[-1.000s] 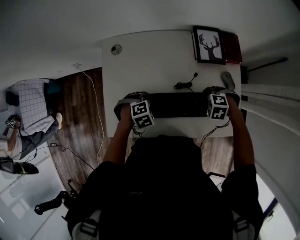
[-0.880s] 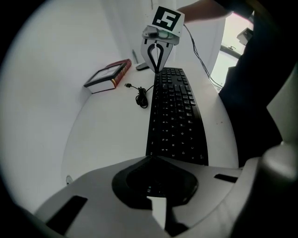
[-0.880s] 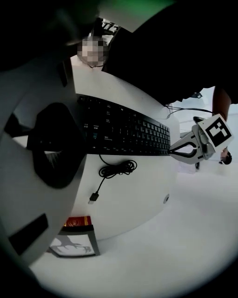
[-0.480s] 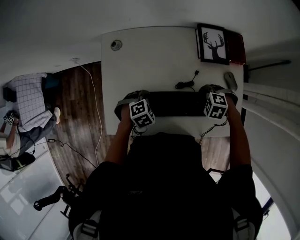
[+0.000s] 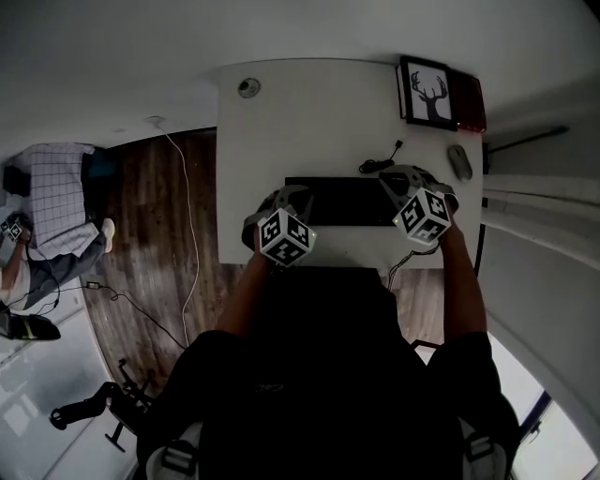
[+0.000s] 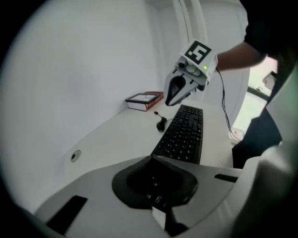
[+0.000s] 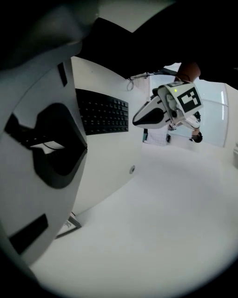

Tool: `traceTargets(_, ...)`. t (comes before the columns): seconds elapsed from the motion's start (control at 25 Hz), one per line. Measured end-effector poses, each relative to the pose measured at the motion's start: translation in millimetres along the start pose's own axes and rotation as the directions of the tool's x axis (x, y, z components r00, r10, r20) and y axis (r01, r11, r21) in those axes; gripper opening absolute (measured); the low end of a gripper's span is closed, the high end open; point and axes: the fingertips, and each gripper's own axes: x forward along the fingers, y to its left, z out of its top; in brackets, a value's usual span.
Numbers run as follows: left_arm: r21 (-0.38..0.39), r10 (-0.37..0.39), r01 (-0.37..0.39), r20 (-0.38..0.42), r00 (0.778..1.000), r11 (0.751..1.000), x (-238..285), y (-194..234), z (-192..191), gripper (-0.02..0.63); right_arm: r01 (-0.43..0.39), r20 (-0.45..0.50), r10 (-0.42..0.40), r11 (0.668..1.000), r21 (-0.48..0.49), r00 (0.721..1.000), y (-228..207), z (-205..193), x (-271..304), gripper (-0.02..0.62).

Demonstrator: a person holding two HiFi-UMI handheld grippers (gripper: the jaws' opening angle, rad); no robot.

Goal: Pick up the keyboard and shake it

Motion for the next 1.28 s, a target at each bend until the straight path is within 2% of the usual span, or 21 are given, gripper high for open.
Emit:
traceTargets(0.12, -0.197, 0.053, -0.020, 0.159, 0.986, 0.980, -23.9, 7.8, 9.2, 0.000, 0.090, 0.092, -0.096, 0.994, 0.062, 0.991, -0.8, 44.3, -2.2, 0.019)
traceTargets(0.2, -0.273, 0.091, -0.027, 0.224, 0.970, 0.962, -42.7, 13.9, 7.0, 0.000, 0.149, 0.153, -0.169, 0.980, 0.135, 0.974, -0.8, 73.0, -1.9, 0.020)
traceTargets(0.28, -0.296, 0.131, -0.053, 0.250, 0.959, 0.954, -59.9, 18.5, -1.0, 0.000, 0.195, 0.218, -0.254, 0.946, 0.260, 0.942, -1.0, 99.8, -2.4, 0.019)
traceTargets(0.36, -0.324, 0.157, -0.062, 0.277, 0.948, 0.944, -71.9, 18.6, -8.8, 0.000, 0.207, 0.276, -0.336, 0.888, 0.410, 0.900, 0.6, 127.5, -7.7, 0.020)
traceTargets(0.44, -0.372, 0.172, -0.047, 0.312, 0.934, 0.927, -78.3, 14.2, -14.4, 0.000, 0.203, 0.310, -0.400, 0.835, 0.512, 0.862, 7.1, 143.9, -11.2, 0.018)
traceTargets(0.6, -0.426, 0.205, -0.044, 0.341, 0.917, 0.904, -88.5, -1.0, -20.6, 0.000, 0.215, 0.329, -0.479, 0.774, 0.595, 0.814, 33.0, 150.6, -19.3, 0.020)
traceTargets(0.72, -0.449, 0.228, -0.050, 0.353, 0.907, 0.892, -97.3, -12.0, -19.2, 0.000, 0.195, 0.336, -0.544, 0.700, 0.687, 0.769, 44.8, 138.4, -33.2, 0.019)
traceTargets(0.76, -0.451, 0.234, -0.052, 0.358, 0.904, 0.891, -100.0, -15.3, -17.3, 0.000, 0.191, 0.340, -0.555, 0.690, 0.699, 0.760, 48.2, 137.4, -38.4, 0.020)
traceTargets(0.84, -0.451, 0.246, -0.059, 0.368, 0.897, 0.890, -104.5, -22.9, -10.3, 0.000, 0.195, 0.359, -0.553, 0.707, 0.680, 0.752, 55.6, 141.6, -48.0, 0.020)
traceTargets(0.96, -0.459, 0.277, -0.080, 0.381, 0.882, 0.885, -108.8, -39.8, 5.2, 0.000, 0.188, 0.405, -0.514, 0.764, 0.618, 0.756, 72.4, 148.3, -62.9, 0.020)
traceTargets(1.04, -0.482, 0.306, -0.093, 0.386, 0.870, 0.871, -110.7, -56.1, 15.9, 0.000, 0.189, 0.428, -0.492, 0.793, 0.578, 0.758, 88.4, 142.7, -77.4, 0.020)
traceTargets(1.12, -0.510, 0.340, -0.104, 0.394, 0.854, 0.854, -112.8, -75.8, 26.9, 0.000, 0.197, 0.435, -0.502, 0.793, 0.577, 0.747, 102.6, 127.2, -99.8, 0.020)
traceTargets(1.2, -0.528, 0.370, -0.117, 0.404, 0.837, 0.841, -114.6, -97.0, 40.0, 0.000, 0.218, 0.425, -0.537, 0.770, 0.599, 0.729, 111.4, 105.7, -126.6, 0.020)
traceTargets(1.28, -0.525, 0.388, -0.132, 0.415, 0.823, 0.841, -115.3, -117.2, 55.1, 0.000, 0.252, 0.407, -0.574, 0.747, 0.615, 0.710, 117.1, 83.7, -151.3, 0.020)
